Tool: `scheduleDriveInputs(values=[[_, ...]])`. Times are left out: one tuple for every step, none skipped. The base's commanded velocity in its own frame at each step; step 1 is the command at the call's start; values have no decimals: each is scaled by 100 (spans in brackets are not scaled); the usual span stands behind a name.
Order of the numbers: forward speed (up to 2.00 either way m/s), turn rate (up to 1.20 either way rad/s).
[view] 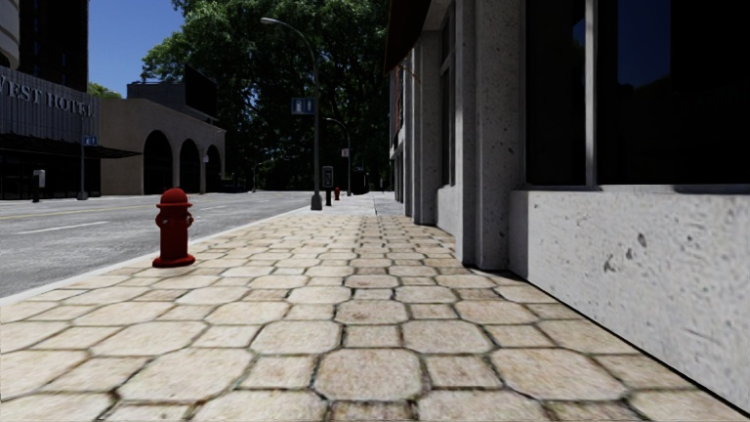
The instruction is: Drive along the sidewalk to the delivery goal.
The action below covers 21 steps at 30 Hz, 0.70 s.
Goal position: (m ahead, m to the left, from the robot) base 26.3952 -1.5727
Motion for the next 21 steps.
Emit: scheduleDriveInputs(values=[[200,0],[200,0],[200,0],[200,0],[200,0],[200,0],[200,0],[200,0],[200,0],[200,0],[200,0],[200,0],[200,0],[200,0],[200,0],[200,0],[200,0],[200,0],[200,0],[200,0],[200,0]])
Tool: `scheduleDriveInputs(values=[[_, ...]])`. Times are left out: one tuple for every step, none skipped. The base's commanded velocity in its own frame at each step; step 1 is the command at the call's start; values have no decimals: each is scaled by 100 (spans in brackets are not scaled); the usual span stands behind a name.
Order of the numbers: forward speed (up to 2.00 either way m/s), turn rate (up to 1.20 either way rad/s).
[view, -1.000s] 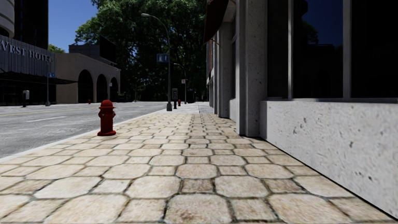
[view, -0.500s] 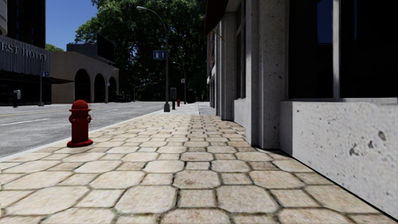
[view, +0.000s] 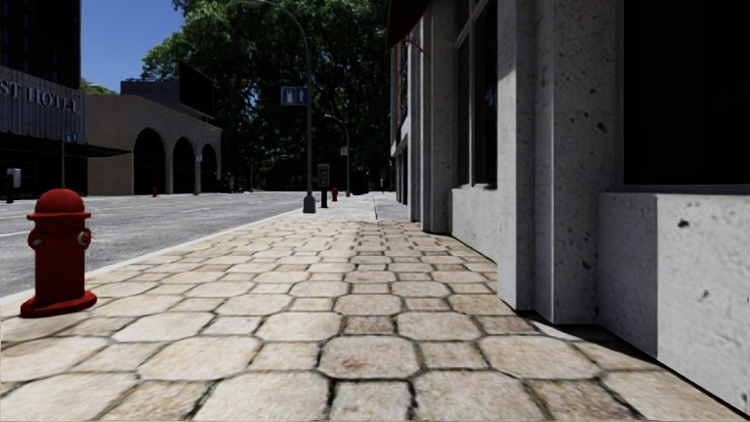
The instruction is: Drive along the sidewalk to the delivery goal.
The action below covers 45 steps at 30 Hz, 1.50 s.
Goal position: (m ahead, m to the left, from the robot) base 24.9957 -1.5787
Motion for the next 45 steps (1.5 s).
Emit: scheduleDriveInputs(values=[[200,0],[200,0],[200,0],[200,0],[200,0],[200,0],[200,0],[200,0],[200,0],[200,0],[200,0],[200,0],[200,0],[200,0],[200,0],[200,0],[200,0],[200,0],[200,0],[200,0],[200,0],[200,0],[200,0],[200,0],[200,0],[200,0],[200,0],[200,0],[200,0],[200,0],[200,0],[200,0],[200,0],[200,0],[200,0],[200,0],[200,0],[200,0],[200,0],[200,0],[200,0],[200,0],[200,0],[200,0],[200,0]])
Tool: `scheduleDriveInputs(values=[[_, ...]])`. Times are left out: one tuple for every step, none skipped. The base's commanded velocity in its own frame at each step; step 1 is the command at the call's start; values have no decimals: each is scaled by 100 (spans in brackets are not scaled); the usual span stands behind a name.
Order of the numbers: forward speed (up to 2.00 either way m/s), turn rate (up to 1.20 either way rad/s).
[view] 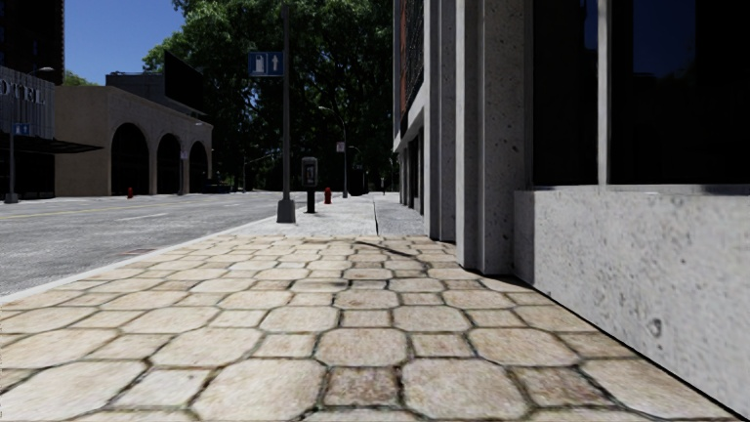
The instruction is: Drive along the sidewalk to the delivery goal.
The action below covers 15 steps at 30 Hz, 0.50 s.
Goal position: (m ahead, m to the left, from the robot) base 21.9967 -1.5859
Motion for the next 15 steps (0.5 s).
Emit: scheduleDriveInputs(values=[[200,0],[200,0],[200,0],[200,0],[200,0],[200,0],[200,0],[200,0],[200,0],[200,0],[200,0],[200,0],[200,0],[200,7],[200,16]])
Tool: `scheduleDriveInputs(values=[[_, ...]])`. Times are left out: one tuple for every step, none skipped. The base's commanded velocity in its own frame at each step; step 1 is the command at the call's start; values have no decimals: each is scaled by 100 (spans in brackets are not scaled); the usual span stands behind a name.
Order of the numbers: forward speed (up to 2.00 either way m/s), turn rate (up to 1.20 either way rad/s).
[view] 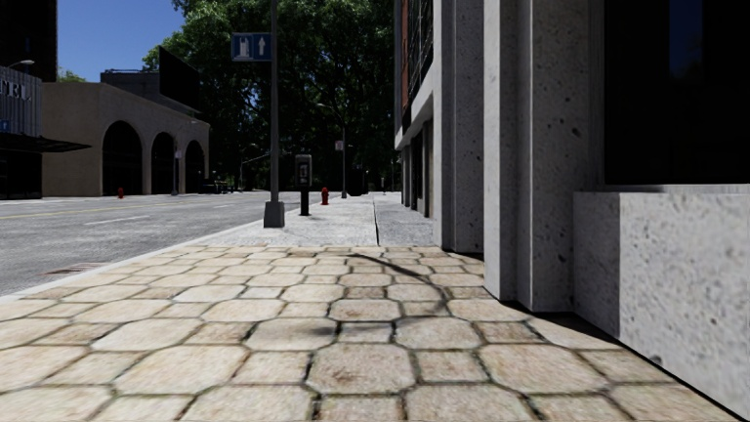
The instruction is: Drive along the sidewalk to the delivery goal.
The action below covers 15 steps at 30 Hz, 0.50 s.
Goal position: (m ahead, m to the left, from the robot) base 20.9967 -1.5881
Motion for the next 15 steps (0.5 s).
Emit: scheduleDriveInputs(values=[[200,16],[200,19],[200,8],[200,0],[200,0],[200,0],[200,0],[200,0],[200,0],[200,0],[200,0],[200,0],[200,0],[200,0],[200,0]])
